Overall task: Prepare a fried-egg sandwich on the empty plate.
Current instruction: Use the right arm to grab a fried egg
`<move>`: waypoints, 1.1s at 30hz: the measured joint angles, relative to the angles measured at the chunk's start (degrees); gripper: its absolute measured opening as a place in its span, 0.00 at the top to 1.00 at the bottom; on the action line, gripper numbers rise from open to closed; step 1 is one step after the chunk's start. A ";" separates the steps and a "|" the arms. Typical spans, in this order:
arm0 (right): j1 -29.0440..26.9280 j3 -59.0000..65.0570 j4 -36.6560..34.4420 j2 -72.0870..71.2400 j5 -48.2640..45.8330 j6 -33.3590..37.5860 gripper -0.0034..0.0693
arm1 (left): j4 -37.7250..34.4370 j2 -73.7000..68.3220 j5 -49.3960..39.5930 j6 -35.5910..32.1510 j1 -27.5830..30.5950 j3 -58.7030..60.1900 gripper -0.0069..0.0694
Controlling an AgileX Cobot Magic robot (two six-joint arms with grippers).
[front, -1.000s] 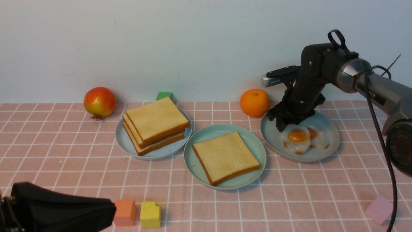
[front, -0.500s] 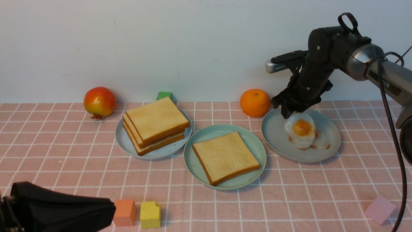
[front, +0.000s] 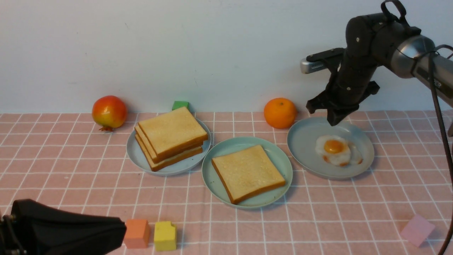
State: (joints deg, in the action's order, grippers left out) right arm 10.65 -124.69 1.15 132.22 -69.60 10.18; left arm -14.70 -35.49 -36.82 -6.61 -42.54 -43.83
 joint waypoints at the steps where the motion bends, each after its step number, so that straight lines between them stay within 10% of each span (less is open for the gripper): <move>1: 0.00 0.00 0.48 -0.25 -0.41 -0.81 0.95 | 0.00 0.00 -0.12 0.00 0.00 0.00 0.86; 9: -0.12 1.11 2.24 -0.80 -1.13 -11.00 0.90 | 0.07 0.00 -0.71 0.00 0.00 0.00 0.86; 20: -2.30 1.06 1.32 5.37 -1.08 -18.77 0.06 | 0.46 0.00 -1.29 0.00 0.00 0.00 0.86; 33: -2.34 -2.64 0.16 7.03 -2.10 -17.73 0.20 | 0.52 0.00 -0.45 -0.02 0.00 0.00 0.85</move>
State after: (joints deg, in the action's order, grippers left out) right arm 8.31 -127.33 1.31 139.25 -71.70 -7.55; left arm -14.18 -35.49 -37.27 -6.63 -42.54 -43.83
